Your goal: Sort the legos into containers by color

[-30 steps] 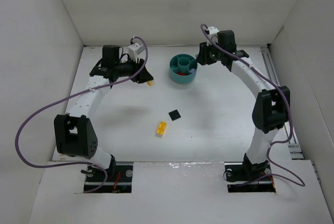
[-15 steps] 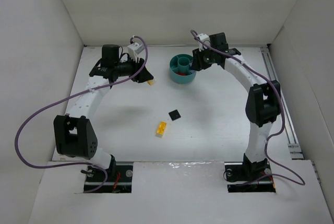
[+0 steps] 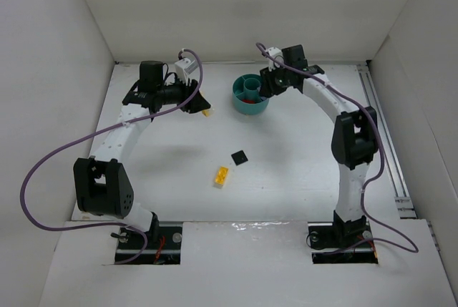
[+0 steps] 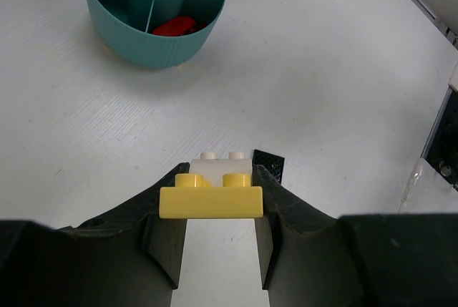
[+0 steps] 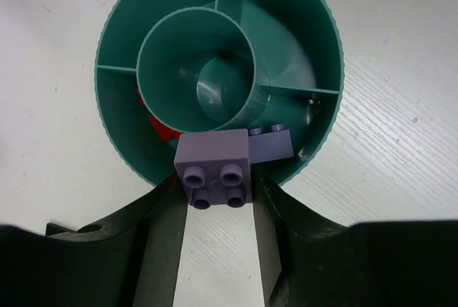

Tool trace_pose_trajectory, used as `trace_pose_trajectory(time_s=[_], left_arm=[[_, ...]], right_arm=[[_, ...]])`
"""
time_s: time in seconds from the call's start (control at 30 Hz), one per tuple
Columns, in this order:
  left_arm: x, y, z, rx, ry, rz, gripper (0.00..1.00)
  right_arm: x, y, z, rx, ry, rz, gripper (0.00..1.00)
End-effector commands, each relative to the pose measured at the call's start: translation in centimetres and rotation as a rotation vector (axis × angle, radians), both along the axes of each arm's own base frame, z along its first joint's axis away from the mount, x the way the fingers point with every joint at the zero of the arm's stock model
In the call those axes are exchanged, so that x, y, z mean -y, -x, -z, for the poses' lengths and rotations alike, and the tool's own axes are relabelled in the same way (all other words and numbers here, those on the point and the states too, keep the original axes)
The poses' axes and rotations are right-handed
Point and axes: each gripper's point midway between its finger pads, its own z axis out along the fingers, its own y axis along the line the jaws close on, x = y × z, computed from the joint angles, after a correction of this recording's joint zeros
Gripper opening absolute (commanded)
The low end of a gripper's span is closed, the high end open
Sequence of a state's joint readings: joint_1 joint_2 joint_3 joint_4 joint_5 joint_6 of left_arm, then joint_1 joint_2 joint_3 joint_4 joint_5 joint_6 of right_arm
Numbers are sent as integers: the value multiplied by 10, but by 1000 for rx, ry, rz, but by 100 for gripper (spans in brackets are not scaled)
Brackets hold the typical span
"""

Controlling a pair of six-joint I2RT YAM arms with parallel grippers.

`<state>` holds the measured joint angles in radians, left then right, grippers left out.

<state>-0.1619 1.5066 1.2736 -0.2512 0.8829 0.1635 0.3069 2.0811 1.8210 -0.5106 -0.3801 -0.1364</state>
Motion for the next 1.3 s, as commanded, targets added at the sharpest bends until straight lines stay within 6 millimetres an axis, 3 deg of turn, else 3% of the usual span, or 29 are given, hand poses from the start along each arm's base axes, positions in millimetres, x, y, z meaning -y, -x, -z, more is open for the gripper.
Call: trace_pose_trajectory(time_s=[0.0,0.07,0.27,0.4,0.47,0.57,0.73,0.77,0.8,0.87,0.9,0.93,1.13,1.17,1.23,1.27], left_arm=[[3,2,-19,58,25,19,0],[4,1,-22,67,26,19,0],[4,-2,-15,49,24,19,0],[3,-4,-18,59,20,11,0],[2,-5,-18,60,14,2,0],[0,-10,-15,73,2,-20,0],[-4,-15,-16,81,-5,-58,0],[-4,-15,-16,81,-5,-58,0],[-5,-16,-15,82,-10,-66,0],[-5,-16,-15,82,-10,-66,0],[-8,-17,-15,82,-10,-75,0],[-8,-17,-15,82,-10,-75,0],[-11,-16,-13,68,-1,-92,0],[-11,-16,-13,67,-1,-92,0],[-11,-18,-14,77,1,-92,0],[-10,-16,-15,76,6,-83,0]], right_arm=[[-6,-11,-20,66,1,-7,46],[-7,-12,-23,75,-2,-7,55],[-8,-19,-29,105,-12,6,68],[-4,-20,-61,173,-79,61,66],[-6,-22,-108,266,-175,113,62],[-41,-19,-132,326,-209,205,61],[-90,-16,-119,341,-165,326,76],[-97,-21,-116,342,-165,339,91],[-99,-21,-107,328,-138,348,94],[-102,-28,-109,345,-122,380,95],[-100,-32,-96,340,-93,390,96],[-105,-33,-97,352,-92,397,96],[-93,-52,-94,427,-19,503,99],[-91,-54,-86,428,8,508,99],[-94,-54,-92,429,-6,495,99],[-97,-50,-86,399,-4,472,99]])
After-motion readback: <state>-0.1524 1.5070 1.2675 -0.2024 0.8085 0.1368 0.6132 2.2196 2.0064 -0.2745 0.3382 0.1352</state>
